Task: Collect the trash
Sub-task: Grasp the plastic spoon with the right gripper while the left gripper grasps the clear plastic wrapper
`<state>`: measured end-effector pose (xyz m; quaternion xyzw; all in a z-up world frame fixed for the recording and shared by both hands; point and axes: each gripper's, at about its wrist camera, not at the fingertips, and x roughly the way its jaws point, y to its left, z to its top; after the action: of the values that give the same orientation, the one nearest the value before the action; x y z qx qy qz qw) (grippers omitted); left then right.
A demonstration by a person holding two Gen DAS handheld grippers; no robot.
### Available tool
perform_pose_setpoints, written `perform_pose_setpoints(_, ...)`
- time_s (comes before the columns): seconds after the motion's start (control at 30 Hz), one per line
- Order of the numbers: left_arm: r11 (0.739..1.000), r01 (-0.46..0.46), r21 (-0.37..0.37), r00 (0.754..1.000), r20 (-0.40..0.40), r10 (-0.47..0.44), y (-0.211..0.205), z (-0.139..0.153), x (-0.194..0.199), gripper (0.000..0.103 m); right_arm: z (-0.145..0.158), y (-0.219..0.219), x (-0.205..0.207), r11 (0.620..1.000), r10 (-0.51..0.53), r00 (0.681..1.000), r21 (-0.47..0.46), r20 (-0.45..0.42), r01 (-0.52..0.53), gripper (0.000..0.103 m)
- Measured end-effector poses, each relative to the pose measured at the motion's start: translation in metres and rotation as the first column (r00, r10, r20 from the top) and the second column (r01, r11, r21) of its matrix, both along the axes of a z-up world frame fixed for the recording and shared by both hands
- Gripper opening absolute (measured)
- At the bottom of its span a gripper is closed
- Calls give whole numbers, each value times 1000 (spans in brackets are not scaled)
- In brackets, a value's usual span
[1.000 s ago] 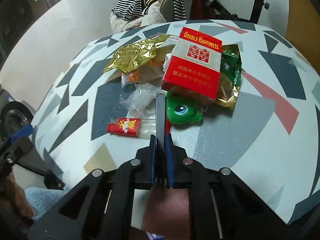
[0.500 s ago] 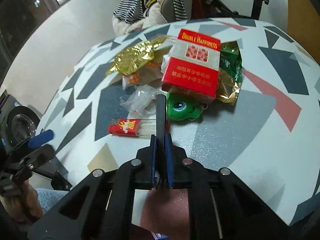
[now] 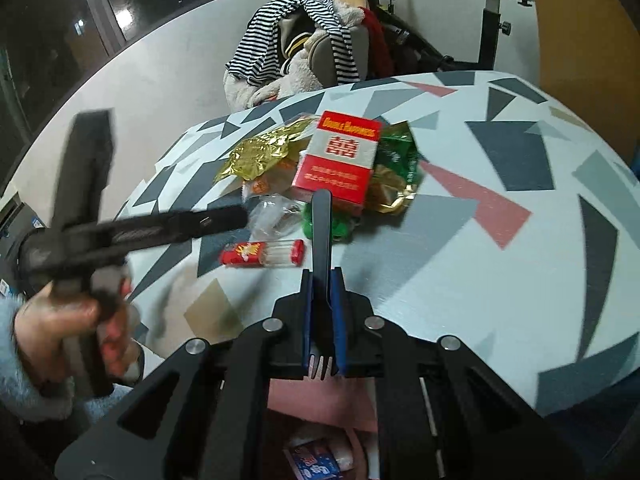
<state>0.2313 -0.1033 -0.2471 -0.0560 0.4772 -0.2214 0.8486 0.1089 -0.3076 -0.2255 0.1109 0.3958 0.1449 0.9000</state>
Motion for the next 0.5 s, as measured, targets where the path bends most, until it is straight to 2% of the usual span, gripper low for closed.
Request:
perform_pose_setpoints(0.03,1000,1,16,1000,-10,-1,-4,-3,4,47,0,-4,-2,1000,-8,1000,8,-1,8,13)
perform_pose_setpoints(0.1,999,-7,32,999,-52,9,-10,-13,14,44,-1,-10,-5,1000,-17,1000,15,-5,17,13)
perform_pose_setpoints(0.23,999,-6,39,999,-39,8,-14,-12,19,31,-3,-20,-9,999,-35,999,22,-12,35,13)
perform_pose_setpoints(0.33,998,17,53,1000,-1,-17,-11,-4,11,22,-1,-22,-14,999,-38,999,22,-4,38,13)
perform_pose_setpoints(0.5,999,21,38,999,45,-23,2,20,-9,22,4,-18,-21,999,-31,999,27,10,31,13)
